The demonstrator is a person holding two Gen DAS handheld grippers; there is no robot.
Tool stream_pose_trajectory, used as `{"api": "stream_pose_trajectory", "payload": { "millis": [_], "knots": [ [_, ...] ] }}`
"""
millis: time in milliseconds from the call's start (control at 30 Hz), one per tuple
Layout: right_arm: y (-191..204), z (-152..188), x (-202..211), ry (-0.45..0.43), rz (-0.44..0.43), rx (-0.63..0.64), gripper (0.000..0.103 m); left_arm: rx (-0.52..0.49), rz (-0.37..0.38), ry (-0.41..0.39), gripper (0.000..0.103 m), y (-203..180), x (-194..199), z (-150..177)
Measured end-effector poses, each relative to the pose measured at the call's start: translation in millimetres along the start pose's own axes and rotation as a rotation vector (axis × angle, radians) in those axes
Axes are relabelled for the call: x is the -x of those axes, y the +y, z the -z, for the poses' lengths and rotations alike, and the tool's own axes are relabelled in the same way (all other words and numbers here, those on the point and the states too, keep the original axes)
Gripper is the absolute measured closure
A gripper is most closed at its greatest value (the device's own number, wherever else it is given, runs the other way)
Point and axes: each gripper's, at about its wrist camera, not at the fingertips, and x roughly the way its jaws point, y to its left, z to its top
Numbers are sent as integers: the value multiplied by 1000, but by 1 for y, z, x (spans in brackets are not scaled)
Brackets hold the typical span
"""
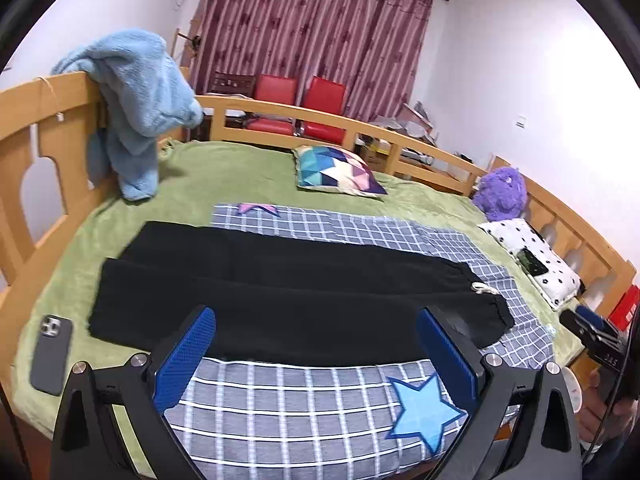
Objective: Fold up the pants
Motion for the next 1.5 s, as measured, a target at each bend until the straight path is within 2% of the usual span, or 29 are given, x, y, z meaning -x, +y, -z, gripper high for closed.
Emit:
{"api": "stream_pose_trajectory", "payload": {
  "millis": [133, 267, 333, 433, 600, 667, 800, 967, 1167, 1333, 1433, 1500],
  "knots": [
    [-20, 10, -2, 29, 6, -26, 7, 49, -40, 0, 2, 29, 7, -3],
    [-44, 24, -26, 93, 6, -73, 20, 85, -105, 53, 2, 59, -16, 5],
    [-53, 31, -43, 123, 17, -84, 25, 125, -117, 93, 3, 78, -35, 13],
    [-68, 42, -74, 174, 32, -115, 37, 214, -114, 139, 3, 107, -65, 31],
    [-93, 71, -132, 247, 53, -174, 38, 330, -119, 208, 7, 143, -117, 71],
    [-105, 85, -156, 278, 49, -218, 38, 371, -99, 234, 8, 152, -138, 83],
    [-127, 101, -195, 311, 32, -322, 38, 436, -75, 249, 9, 165, -173, 99],
    [-151, 113, -232, 327, -6, -429, 38, 502, -132, 233, 14, 179, -205, 121],
    [-169, 121, -253, 359, -3, -493, 38, 457, -134, 208, 14, 180, -209, 119],
    [-170, 117, -261, 374, -1, -492, 38, 458, -170, 190, 14, 187, -214, 112],
    [-170, 118, -269, 363, 6, -507, 37, 446, -196, 216, 14, 188, -221, 106],
    [-168, 118, -272, 348, 21, -509, 37, 461, -208, 229, 19, 193, -224, 101]
  ]
}}
